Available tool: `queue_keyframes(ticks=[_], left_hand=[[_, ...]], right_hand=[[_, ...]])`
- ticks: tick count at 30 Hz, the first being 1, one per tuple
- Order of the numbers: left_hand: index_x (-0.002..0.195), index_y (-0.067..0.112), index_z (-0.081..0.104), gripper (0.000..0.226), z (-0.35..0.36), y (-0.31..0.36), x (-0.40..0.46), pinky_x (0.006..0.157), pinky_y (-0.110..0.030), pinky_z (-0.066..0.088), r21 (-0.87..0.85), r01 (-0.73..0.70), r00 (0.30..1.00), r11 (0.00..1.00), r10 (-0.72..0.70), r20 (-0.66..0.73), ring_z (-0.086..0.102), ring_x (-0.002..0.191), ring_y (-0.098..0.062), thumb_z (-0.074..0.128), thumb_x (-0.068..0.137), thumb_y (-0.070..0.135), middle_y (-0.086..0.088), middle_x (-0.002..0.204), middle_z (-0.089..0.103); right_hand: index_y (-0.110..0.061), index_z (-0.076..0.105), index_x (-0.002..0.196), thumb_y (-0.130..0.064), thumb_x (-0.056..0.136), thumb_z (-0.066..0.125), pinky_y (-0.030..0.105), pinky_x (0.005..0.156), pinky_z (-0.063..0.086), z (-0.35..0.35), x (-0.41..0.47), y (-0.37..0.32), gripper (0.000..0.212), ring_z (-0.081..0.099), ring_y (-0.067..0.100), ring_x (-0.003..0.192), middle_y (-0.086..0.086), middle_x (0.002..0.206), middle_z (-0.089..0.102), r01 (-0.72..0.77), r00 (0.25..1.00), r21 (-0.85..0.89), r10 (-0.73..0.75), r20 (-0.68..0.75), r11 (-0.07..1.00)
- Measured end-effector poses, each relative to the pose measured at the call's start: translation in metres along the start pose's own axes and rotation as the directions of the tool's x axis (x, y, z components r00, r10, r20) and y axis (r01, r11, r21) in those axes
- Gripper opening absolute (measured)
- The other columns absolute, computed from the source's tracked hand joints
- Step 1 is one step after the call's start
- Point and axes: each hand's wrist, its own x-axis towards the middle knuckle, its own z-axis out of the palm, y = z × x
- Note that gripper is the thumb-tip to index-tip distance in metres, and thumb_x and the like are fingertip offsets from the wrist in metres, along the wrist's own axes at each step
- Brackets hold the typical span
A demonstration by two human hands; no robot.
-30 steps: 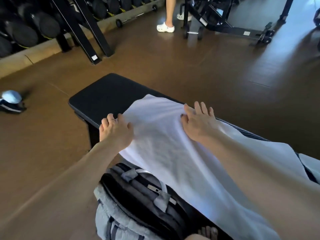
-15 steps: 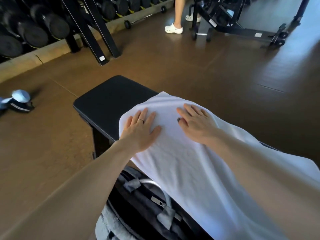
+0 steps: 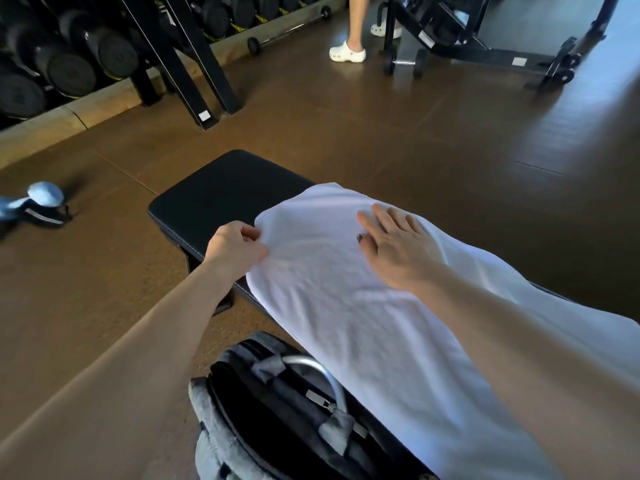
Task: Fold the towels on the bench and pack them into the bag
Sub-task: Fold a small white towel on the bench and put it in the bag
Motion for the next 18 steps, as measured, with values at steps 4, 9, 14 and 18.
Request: queue_keyframes(ticks=[4, 9, 14, 18], left_hand=[[0.1, 0.018, 0.063, 0.012, -0.003, 0.019, -0.006, 0.066, -0.029, 0.045, -0.114, -0.011, 0.999, 0.993, 0.016, 0.041, 0.053, 0.082, -0.016, 0.062, 0.088, 0.014, -0.005, 0.101, 0.06], [0.111, 0.019, 0.062, 0.026, -0.012, 0.029, -0.016, 0.091, -0.046, 0.055, -0.457, 0.114, 0.993, 0.882, -0.092, 0.07, 0.061, 0.099, -0.028, 0.06, 0.085, 0.016, -0.007, 0.109, 0.062], [0.116, 0.022, 0.049, 0.033, -0.022, 0.007, -0.012, 0.064, -0.034, 0.051, -0.245, 0.021, 0.997, 0.969, -0.039, -0.07, 0.055, 0.081, -0.019, 0.066, 0.088, 0.019, -0.007, 0.106, 0.057], [0.12, 0.018, 0.047, 0.029, -0.031, -0.018, -0.009, 0.071, -0.035, 0.043, 0.344, -0.018, 0.988, 0.939, 0.069, -0.138, 0.051, 0.098, -0.029, 0.057, 0.093, 0.017, -0.014, 0.123, 0.046]], right_hand=[[-0.031, 0.028, 0.15, -0.05, 0.094, 0.005, 0.039, 0.114, 0.026, 0.0, -0.002, 0.003, 0.063, 0.027, 0.024, 0.143, -0.001, 0.161, 0.024, -0.004, 1.0, 0.016, 0.004, -0.004, 1.0], [-0.029, 0.03, 0.148, -0.05, 0.094, 0.002, 0.039, 0.112, 0.029, -0.004, -0.004, 0.003, 0.064, 0.031, 0.025, 0.138, -0.001, 0.156, 0.03, 0.013, 1.0, 0.002, -0.013, -0.002, 1.0], [-0.027, 0.03, 0.149, -0.05, 0.093, 0.001, 0.039, 0.11, 0.03, -0.003, -0.004, 0.003, 0.066, 0.032, 0.026, 0.137, 0.001, 0.156, 0.029, 0.036, 0.999, -0.022, -0.035, 0.013, 0.999], [-0.025, 0.031, 0.149, -0.048, 0.094, 0.001, 0.039, 0.109, 0.03, -0.008, -0.005, 0.0, 0.066, 0.034, 0.028, 0.137, 0.004, 0.155, 0.031, 0.076, 0.997, -0.048, -0.076, 0.015, 0.996]])
